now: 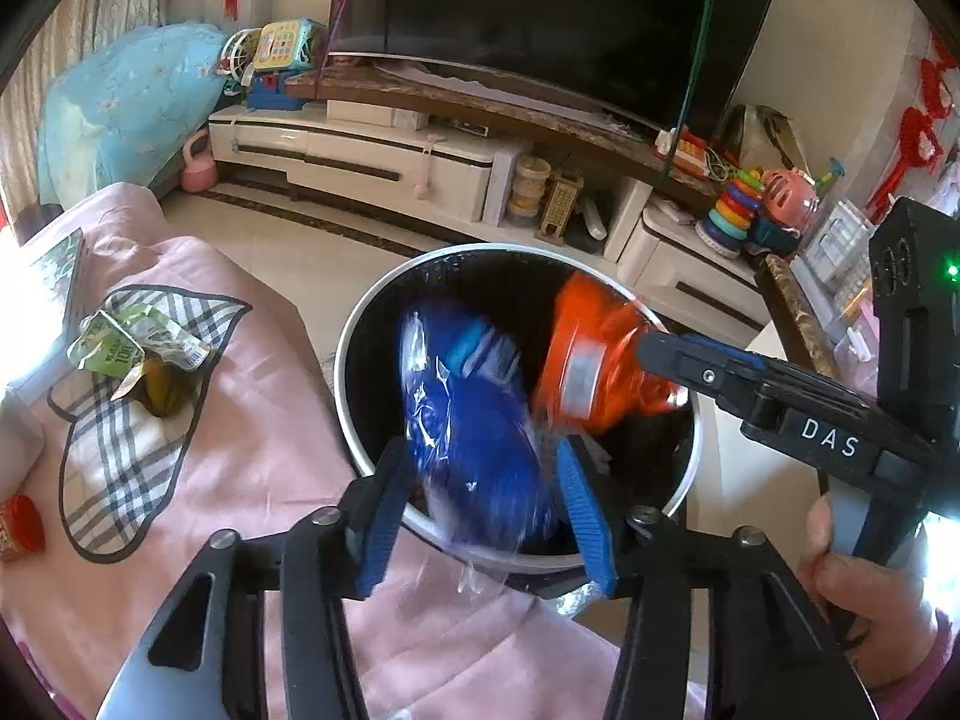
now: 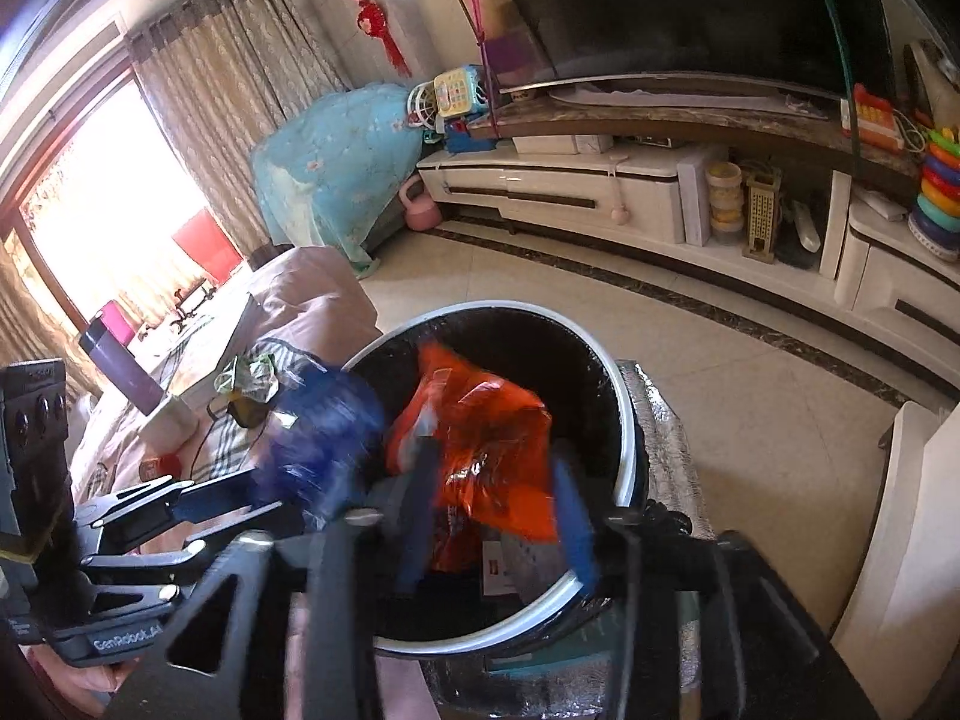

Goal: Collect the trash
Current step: 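Carry blue bag and orange packets over the bin and open both tools, then move both tools back to the bed toward the two hairbrushes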

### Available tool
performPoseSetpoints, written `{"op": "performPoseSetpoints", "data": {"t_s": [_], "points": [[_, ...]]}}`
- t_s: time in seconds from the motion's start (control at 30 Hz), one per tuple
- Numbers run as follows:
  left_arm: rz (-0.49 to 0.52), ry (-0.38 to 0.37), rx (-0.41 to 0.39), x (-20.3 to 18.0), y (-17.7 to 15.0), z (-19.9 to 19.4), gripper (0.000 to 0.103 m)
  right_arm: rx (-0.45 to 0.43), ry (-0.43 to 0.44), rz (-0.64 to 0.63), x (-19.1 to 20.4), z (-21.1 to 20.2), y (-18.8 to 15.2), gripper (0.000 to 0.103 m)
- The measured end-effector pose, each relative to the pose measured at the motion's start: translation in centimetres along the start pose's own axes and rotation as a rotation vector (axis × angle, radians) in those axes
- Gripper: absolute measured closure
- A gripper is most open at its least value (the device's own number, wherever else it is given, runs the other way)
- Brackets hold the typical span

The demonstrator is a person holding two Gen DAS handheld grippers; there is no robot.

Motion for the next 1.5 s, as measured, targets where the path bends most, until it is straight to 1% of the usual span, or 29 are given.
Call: {"op": "performPoseSetpoints", "data": {"t_s": [0.03, 0.13, 0.2, 0.23, 0.27, 0.3, 0.33, 0.37, 0.47, 0.63, 0.77, 0.93, 1.13, 1.33, 1.43, 1.5], "points": [[0.002, 0.002, -0.005, -0.1, -0.1, -0.2, 0.048, -0.003, 0.002, 0.006, -0.1, -0.1, 0.1, 0.05], [-0.003, -0.003, -0.018, -0.1, -0.7, -0.7, 0.043, -0.013, 0.009, 0.018, -0.2, -0.3, 0.2, 0.048], [-0.013, -0.012, -0.024, 0.1, -1.3, -1.3, 0.04, -0.019, 0.015, 0.026, -0.2, -0.5, 0.0, 0.044], [-0.018, -0.012, -0.027, 0.3, -1.7, -1.6, 0.037, -0.022, 0.019, 0.027, 0.0, -0.7, -0.1, 0.041], [-0.026, -0.004, -0.032, 0.5, -2.3, -2.0, 0.035, -0.025, 0.021, 0.028, -0.1, -0.8, -0.1, 0.037], [-0.034, 0.001, -0.038, 0.9, -2.7, -2.5, 0.03, -0.03, 0.025, 0.032, 0.0, -1.0, -0.3, 0.034], [-0.042, 0.0, -0.046, 1.3, -3.2, -3.0, 0.028, -0.041, 0.032, 0.039, 0.1, -1.3, -0.5, 0.028], [-0.051, -0.006, -0.057, 1.6, -4.1, -3.7, 0.027, -0.054, 0.037, 0.05, 0.2, -1.7, -0.7, 0.022], [-0.064, 0.007, -0.071, 2.6, -6.1, -5.3, 0.025, -0.076, 0.055, 0.063, 1.0, -2.5, -1.5, 0.011], [-0.09, 0.048, -0.097, 4.4, -9.7, -9.0, 0.025, -0.073, 0.098, 0.052, 3.8, -3.4, -3.7, 0.009], [-0.124, 0.074, -0.124, 5.9, -12.3, -12.3, 0.025, -0.047, 0.142, 0.016, 7.1, -3.7, -5.8, 0.009], [-0.183, 0.117, -0.145, 8.7, -15.6, -16.8, 0.025, -0.01, 0.207, -0.034, 11.5, -4.0, -8.4, 0.009], [-0.231, 0.18, -0.171, 11.6, -19.4, -22.3, 0.025, 0.037, 0.255, -0.154, 17.2, -3.7, -11.7, 0.009], [-0.238, 0.255, -0.195, 13.6, -22.1, -27.3, 0.025, 0.078, 0.331, -0.27, 22.8, -3.6, -14.5, 0.009], [-0.249, 0.275, -0.196, 14.7, -23.1, -28.8, 0.025, 0.089, 0.351, -0.322, 25.0, -3.4, -15.4, 0.009], [-0.254, 0.289, -0.193, 15.2, -23.3, -29.2, 0.025, 0.1, 0.364, -0.362, 26.6, -3.3, -16.0, 0.009]]}}
Point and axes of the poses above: each gripper's, at about its wrist camera, not at the fingertips, and z roughly the way its jaws point, x to its left, y to its top, the point moved 7 cm from there along z, roughly the way its jaws point, and after that the axes turned 7 degrees about -y, right-handed, at the moved point
